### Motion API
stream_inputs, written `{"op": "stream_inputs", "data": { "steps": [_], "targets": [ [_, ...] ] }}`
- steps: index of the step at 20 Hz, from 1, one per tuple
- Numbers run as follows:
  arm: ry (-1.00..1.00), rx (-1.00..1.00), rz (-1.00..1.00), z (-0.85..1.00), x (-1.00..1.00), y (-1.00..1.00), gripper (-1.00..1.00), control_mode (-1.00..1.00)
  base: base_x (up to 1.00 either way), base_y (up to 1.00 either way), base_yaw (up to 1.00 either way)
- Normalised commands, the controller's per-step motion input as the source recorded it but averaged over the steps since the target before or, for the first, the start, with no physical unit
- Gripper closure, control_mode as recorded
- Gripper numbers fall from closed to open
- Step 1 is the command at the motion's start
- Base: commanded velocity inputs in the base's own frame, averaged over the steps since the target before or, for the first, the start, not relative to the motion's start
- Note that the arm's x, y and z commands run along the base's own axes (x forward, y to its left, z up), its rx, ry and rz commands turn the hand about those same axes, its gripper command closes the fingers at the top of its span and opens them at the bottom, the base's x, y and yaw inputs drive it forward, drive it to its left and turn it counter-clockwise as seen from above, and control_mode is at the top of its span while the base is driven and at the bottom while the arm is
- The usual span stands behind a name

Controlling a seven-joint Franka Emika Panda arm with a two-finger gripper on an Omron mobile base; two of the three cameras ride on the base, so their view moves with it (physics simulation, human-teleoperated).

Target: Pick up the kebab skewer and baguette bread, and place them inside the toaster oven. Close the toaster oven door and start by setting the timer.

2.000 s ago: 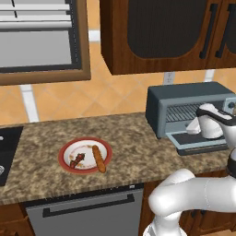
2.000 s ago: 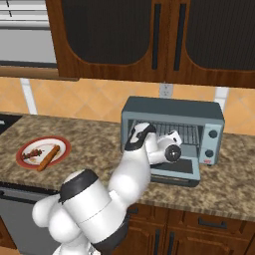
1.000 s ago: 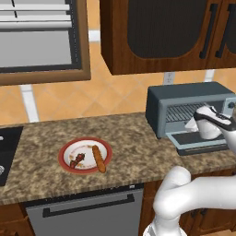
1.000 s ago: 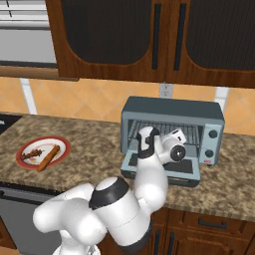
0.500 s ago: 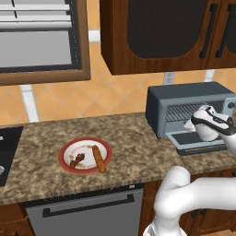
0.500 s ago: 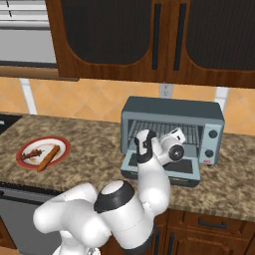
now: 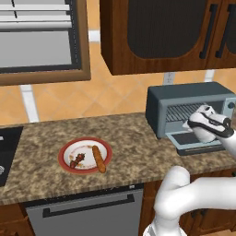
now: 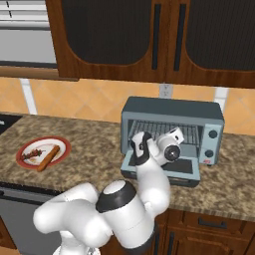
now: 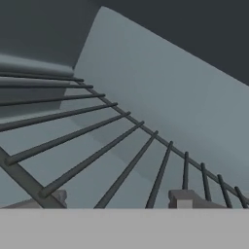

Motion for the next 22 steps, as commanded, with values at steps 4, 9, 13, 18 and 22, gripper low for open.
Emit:
{"op": "stream_inputs", "data": {
  "steps": [4, 9, 13, 18, 22],
  "targets": [
    [0.0, 0.0, 0.0, -0.03, 0.06, 0.01, 1.0, -1.0, 0.0, 0.0, 0.0],
    [0.09, 0.03, 0.0, 0.0, 0.0, 0.0, 1.0, -1.0, 0.0, 0.0, 0.0],
    [0.17, 0.1, 0.01, 0.05, -0.27, 0.0, 1.0, -1.0, 0.0, 0.0, 0.0],
    [0.07, 0.13, 0.0, 0.04, -0.37, 0.0, 1.0, -1.0, 0.0, 0.0, 0.0],
    [0.06, 0.13, 0.0, 0.17, -0.47, 0.0, 1.0, -1.0, 0.0, 0.0, 0.0]
  ]
}}
